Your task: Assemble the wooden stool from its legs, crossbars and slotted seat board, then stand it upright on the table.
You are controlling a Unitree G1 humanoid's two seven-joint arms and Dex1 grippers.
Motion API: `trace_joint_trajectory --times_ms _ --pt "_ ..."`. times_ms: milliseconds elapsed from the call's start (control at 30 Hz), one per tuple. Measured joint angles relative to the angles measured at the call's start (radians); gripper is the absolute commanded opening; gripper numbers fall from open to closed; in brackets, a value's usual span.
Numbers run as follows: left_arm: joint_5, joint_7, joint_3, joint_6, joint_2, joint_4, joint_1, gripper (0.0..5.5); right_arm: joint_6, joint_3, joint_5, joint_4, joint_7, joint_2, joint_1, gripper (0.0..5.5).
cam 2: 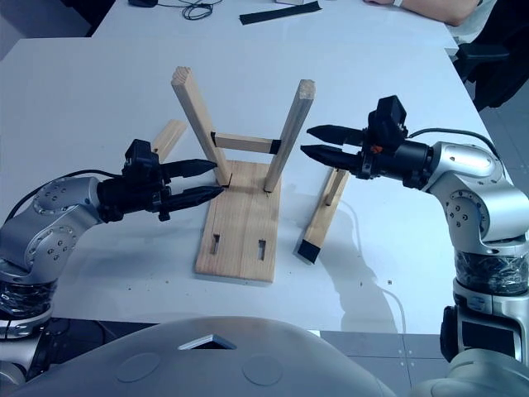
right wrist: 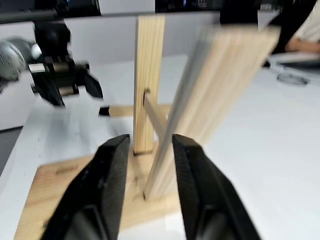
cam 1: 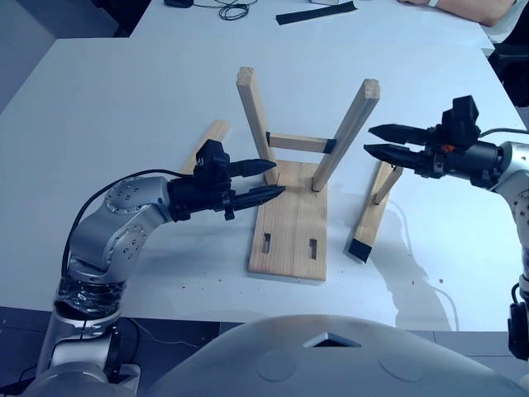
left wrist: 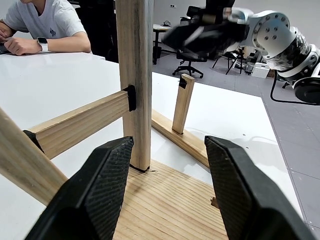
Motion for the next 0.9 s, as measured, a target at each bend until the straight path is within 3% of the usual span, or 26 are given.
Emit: trace_joint_trajectory --times_ms 200,900 --pt "0.0 0.0 0.0 0.001 0.0 -0.001 0.0 2.65 -0.037 0.017 -0.052 0.044 0.0 0.0 -0.001 0.03" --pt "0.014 0.01 -0.017 0.002 -0.013 0.001 -0.007 2.65 -0.044 0.076 -0.118 0.096 -0.099 0.085 -0.132 0.03"
